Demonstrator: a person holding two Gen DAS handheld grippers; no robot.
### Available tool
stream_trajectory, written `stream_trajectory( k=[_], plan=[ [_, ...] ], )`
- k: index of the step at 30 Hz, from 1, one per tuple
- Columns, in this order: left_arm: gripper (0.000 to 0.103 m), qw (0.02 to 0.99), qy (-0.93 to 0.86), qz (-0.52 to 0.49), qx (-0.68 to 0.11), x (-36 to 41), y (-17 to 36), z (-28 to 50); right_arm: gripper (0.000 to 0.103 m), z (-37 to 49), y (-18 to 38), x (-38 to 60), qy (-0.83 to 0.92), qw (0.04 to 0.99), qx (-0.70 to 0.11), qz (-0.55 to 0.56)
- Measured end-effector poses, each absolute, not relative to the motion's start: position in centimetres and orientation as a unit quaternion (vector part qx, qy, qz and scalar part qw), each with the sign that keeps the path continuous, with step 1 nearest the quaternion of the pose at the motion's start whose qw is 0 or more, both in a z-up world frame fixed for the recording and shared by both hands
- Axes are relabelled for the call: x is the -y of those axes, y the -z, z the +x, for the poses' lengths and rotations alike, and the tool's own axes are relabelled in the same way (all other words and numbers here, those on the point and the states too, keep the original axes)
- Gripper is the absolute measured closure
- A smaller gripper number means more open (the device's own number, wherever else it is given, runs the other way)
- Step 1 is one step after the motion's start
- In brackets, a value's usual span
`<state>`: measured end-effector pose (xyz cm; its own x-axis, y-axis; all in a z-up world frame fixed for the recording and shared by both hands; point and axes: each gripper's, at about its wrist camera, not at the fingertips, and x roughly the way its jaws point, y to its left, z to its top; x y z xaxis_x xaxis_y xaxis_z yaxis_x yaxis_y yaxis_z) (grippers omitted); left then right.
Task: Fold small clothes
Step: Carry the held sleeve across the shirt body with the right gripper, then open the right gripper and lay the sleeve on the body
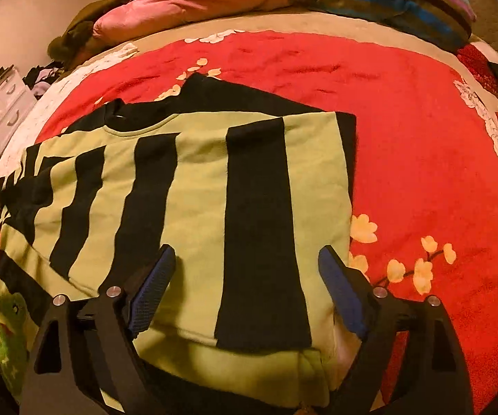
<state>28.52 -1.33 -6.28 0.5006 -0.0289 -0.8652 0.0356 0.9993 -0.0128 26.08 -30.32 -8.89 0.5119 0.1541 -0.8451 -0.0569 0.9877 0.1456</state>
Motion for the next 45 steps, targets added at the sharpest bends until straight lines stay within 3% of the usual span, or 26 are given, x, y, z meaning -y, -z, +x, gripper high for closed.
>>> stream_trajectory(
  k=[11,13,15,24,32,45],
  plan=[
    [0.081,0.856,0.014,-0.011,-0.517,0.3,9.1,29.8,0.014,25.3,9.7,29.8,-0.068,0.863,-0.499,0.036],
    [0.076,0.857,0.02,-0.016,-0.514,-0.1,8.8,29.5,0.014,25.2,9.3,29.8,-0.067,0.865,-0.497,0.038],
    [0.063,0.862,0.026,-0.016,-0.507,0.2,8.2,29.2,0.014,24.9,8.6,30.1,-0.072,0.868,-0.489,0.055],
    [0.034,0.878,0.028,-0.005,-0.478,0.6,4.7,27.0,0.008,22.8,5.6,31.3,-0.069,0.881,-0.459,0.092],
    [0.016,0.886,0.028,-0.018,-0.463,0.3,2.4,25.0,0.004,21.5,3.2,31.6,-0.058,0.895,-0.434,0.085],
    [0.011,0.884,-0.025,-0.053,-0.464,-5.8,1.8,20.8,0.004,19.5,1.8,27.4,-0.107,0.894,-0.43,0.069]
  ],
)
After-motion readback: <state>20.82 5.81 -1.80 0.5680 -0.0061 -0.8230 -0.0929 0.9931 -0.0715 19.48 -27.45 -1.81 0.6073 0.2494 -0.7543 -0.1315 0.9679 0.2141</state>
